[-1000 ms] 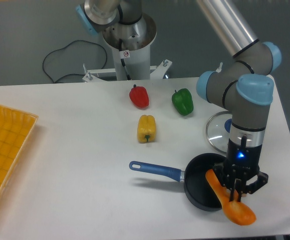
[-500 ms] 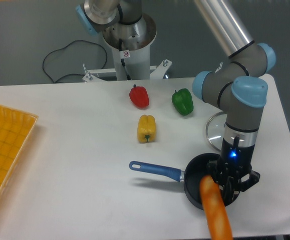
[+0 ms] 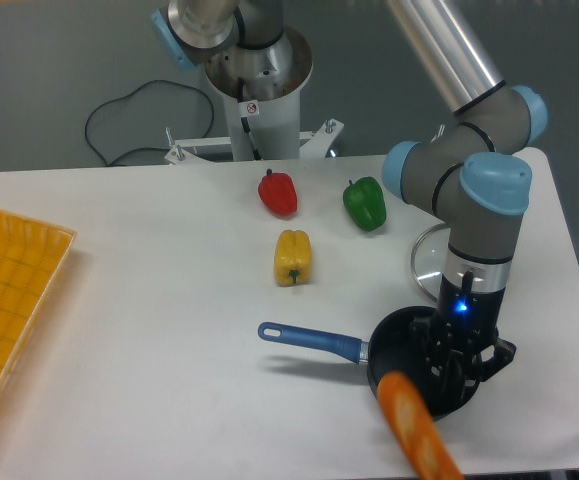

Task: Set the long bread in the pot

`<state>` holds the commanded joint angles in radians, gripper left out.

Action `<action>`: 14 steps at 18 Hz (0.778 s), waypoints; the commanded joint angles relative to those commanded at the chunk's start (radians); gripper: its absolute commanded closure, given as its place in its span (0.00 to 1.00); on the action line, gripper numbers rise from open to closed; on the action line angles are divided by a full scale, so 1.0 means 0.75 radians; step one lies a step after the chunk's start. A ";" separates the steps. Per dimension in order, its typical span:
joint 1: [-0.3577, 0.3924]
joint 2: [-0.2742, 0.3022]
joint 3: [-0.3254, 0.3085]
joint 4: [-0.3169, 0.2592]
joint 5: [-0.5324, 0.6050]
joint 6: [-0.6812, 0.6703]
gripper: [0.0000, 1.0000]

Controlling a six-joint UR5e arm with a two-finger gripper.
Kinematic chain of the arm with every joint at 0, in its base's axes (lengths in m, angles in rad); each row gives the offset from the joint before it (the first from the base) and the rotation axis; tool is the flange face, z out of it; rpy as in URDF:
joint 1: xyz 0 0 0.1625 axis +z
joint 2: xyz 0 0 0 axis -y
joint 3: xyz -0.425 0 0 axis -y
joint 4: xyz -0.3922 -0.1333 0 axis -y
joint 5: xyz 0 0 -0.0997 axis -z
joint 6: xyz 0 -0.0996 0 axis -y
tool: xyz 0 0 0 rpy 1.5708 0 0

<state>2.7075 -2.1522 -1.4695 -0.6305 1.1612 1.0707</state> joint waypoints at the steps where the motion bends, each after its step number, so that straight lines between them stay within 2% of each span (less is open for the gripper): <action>1: -0.002 0.002 -0.014 0.000 0.004 0.008 0.68; 3: -0.002 0.008 -0.031 0.000 0.006 0.018 0.65; 5: 0.002 0.028 -0.055 -0.006 0.006 0.020 0.54; 7: 0.018 0.084 -0.127 -0.006 0.006 0.059 0.41; 9: 0.047 0.139 -0.194 -0.008 0.004 0.123 0.37; 11: 0.069 0.170 -0.223 -0.014 0.000 0.139 0.29; 14: 0.072 0.182 -0.250 -0.014 0.002 0.137 0.17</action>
<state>2.7612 -2.0157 -1.6566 -0.6412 1.1627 1.1735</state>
